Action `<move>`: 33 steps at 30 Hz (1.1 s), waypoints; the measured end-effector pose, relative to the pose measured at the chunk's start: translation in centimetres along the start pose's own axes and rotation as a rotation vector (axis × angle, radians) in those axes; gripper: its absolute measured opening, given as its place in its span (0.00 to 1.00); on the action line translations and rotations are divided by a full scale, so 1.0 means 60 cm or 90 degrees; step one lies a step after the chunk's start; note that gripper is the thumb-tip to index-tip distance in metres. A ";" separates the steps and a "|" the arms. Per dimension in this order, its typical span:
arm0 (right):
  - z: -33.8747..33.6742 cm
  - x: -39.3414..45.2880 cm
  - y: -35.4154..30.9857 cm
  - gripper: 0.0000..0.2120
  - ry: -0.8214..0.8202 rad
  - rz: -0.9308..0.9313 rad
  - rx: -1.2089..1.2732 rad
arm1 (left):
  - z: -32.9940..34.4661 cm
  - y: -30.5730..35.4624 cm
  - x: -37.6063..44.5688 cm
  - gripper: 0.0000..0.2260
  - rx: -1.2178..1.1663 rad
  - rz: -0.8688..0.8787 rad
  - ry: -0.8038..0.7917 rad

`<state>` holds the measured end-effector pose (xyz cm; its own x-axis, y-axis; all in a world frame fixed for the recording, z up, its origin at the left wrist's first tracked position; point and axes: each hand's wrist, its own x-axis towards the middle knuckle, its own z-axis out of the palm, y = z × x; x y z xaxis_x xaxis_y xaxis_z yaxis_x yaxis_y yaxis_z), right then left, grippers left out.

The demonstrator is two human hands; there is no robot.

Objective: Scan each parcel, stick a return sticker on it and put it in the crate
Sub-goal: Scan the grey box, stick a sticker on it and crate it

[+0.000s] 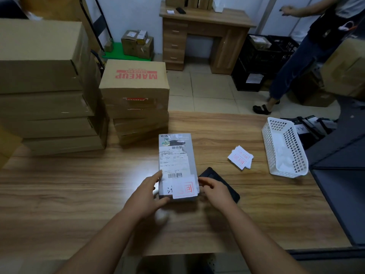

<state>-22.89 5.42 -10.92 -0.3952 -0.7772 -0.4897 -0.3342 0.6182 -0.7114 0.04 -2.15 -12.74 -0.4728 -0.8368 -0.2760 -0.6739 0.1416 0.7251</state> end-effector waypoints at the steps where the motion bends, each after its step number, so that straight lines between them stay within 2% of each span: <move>1: -0.006 0.001 0.006 0.23 -0.033 -0.020 -0.018 | -0.002 -0.003 0.000 0.43 0.000 -0.006 -0.001; 3: -0.009 0.008 0.013 0.33 -0.116 -0.073 -0.071 | -0.003 -0.002 0.004 0.46 -0.011 -0.020 -0.013; 5: -0.002 0.016 0.014 0.42 -0.172 -0.100 -0.077 | 0.001 0.005 0.012 0.44 -0.031 -0.005 -0.027; 6: 0.003 0.018 0.013 0.44 -0.177 -0.103 -0.066 | 0.004 0.010 0.015 0.42 -0.041 0.001 -0.024; 10: 0.008 0.014 0.018 0.37 -0.126 -0.149 -0.019 | 0.016 0.017 0.003 0.39 -0.084 0.004 0.025; 14: -0.017 -0.013 0.024 0.31 -0.129 -0.191 -0.007 | 0.028 0.036 -0.040 0.42 -0.082 0.009 0.100; 17: -0.045 -0.031 0.000 0.25 -0.106 -0.263 -0.012 | 0.018 0.078 -0.073 0.42 -0.081 0.036 0.201; 22: -0.086 -0.064 -0.079 0.30 -0.131 -0.439 0.036 | -0.020 0.150 -0.146 0.42 -0.073 0.070 0.386; 26: -0.085 -0.102 -0.162 0.42 -0.214 -0.593 0.038 | -0.058 0.188 -0.235 0.41 -0.041 0.073 0.526; 29: -0.043 -0.148 -0.212 0.42 -0.288 -0.684 0.025 | -0.083 0.198 -0.327 0.41 -0.032 0.034 0.646; 33: 0.048 -0.243 -0.252 0.41 -0.372 -0.777 -0.017 | -0.101 0.179 -0.475 0.44 -0.018 -0.077 0.758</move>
<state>-9.62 7.08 5.54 0.5792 -0.7594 0.2963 -0.2270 -0.4994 -0.8361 9.71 20.00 6.72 0.4257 -0.8097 0.4039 -0.6581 0.0293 0.7523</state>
